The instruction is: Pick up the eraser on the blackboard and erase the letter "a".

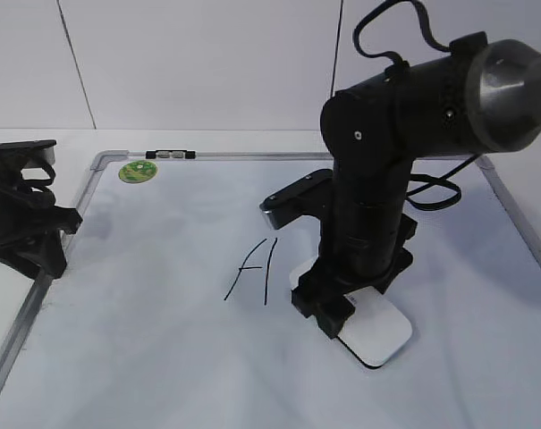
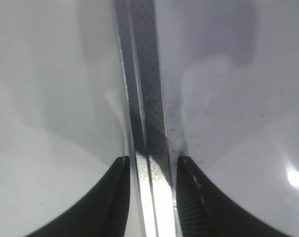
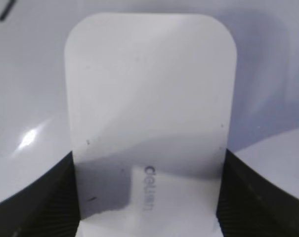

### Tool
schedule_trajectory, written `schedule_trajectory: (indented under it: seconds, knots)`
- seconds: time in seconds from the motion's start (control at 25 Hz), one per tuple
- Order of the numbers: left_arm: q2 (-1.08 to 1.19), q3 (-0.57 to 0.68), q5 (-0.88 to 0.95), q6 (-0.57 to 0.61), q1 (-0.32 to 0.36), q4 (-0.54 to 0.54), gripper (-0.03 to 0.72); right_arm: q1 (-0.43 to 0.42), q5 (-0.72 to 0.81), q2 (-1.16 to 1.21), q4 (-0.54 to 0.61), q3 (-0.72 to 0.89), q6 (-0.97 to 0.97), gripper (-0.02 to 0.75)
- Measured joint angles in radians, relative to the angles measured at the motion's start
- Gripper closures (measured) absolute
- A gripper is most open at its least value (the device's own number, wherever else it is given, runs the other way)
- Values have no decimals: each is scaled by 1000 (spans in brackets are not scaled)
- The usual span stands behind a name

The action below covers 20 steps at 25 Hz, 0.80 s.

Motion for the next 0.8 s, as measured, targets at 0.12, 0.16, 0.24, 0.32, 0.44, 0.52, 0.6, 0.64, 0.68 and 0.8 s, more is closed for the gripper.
schedule_trajectory:
  seconds: [0.12,0.16,0.24,0.32,0.44,0.52,0.6,0.64,0.68,0.8]
  knots:
    - [0,0,2,0,0,0,449,8,-2,0,2,1,0,183]
    - [0,0,2,0,0,0,449,8,-2,0,2,1,0,183]
    - [0,0,2,0,0,0,449,8,0,0,-8,1,9,183]
    - [0,0,2,0,0,0,448,4,0,2,-32,1,32,183]
    - [0,0,2,0,0,0,448,-12,6,2,-39,1,54,183]
    - [0,0,2,0,0,0,448,-35,8,2,-23,1,63,183]
    - [0,0,2,0,0,0,448,-63,12,2,-17,1,68,183]
    - [0,0,2,0,0,0,448,-80,13,2,-17,1,70,183]
    - [0,0,2,0,0,0,448,-96,16,2,-17,1,70,183]
    - [0,0,2,0,0,0,448,-125,23,2,-19,1,72,183]
